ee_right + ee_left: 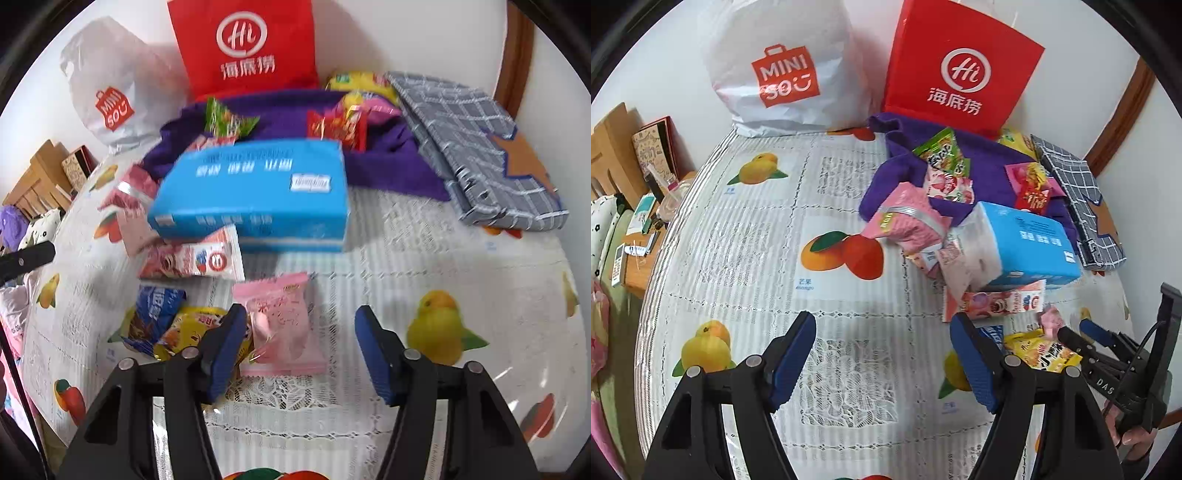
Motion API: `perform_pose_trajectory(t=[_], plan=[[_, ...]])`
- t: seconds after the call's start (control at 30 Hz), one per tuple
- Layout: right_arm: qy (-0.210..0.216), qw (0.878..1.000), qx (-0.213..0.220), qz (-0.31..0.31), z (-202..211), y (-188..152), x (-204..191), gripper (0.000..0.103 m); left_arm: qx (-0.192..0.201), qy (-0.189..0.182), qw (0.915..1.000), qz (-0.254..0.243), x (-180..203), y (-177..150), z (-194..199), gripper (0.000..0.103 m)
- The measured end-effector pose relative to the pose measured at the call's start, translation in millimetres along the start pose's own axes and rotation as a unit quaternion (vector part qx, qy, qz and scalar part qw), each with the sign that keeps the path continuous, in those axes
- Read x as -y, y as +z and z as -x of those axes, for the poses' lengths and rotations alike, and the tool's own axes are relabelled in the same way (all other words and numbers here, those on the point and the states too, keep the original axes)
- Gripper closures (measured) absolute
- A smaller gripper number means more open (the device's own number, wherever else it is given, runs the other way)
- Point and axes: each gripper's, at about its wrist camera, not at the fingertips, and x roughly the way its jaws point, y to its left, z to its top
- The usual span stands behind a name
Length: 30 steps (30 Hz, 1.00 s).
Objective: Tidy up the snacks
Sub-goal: 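Withdraw both tools from the towel back toward the loose snacks, then grasp the pink candy packet with the right tool while the left tool grasps the pink chip bag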
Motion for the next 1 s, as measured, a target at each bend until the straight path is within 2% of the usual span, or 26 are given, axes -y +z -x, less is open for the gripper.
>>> perform_pose_trajectory(t=[0.13,0.2,0.27,0.33,0.5,0.67,0.7,0.77,0.8,0.83,1.0], plan=[[-0.004,1.000,-0.015,0.005,-16,-5,1,0.045,-0.007,-0.003,0.9999,0.008,-4,2,-9,0.029],[-0.002,1.000,-0.022,0.003,-23,-7,3,0.050,-0.010,-0.005,0.9999,0.007,-5,4,-13,0.029],[-0.019,1.000,-0.009,0.010,-24,-9,6,0.062,-0.010,-0.005,0.9999,0.008,-4,6,-17,0.029],[-0.025,0.999,-0.007,0.018,-23,-10,9,0.084,-0.010,-0.009,0.9999,0.009,-3,10,-20,0.029],[-0.030,1.000,-0.007,0.001,-19,-11,35,0.086,-0.008,-0.016,0.9998,0.005,5,22,-28,0.029],[-0.037,0.999,-0.008,-0.005,-17,-10,54,0.083,-0.013,-0.017,0.9998,0.006,13,37,-42,0.029],[-0.036,0.999,-0.009,-0.007,-16,-10,57,0.079,-0.016,-0.014,0.9998,0.003,14,40,-44,0.029],[-0.033,0.999,-0.010,-0.009,-16,-9,61,0.063,-0.018,-0.008,0.9998,-0.001,17,46,-50,0.029],[-0.036,0.999,-0.008,-0.009,-16,-9,62,0.050,-0.018,-0.007,0.9998,-0.001,18,49,-53,0.029],[-0.039,0.999,-0.004,-0.008,-16,-9,63,0.046,-0.019,-0.006,0.9998,0.000,19,53,-56,0.029],[-0.042,0.999,0.005,-0.002,-17,-5,69,0.041,-0.028,0.002,0.9995,-0.012,25,67,-70,0.029]])
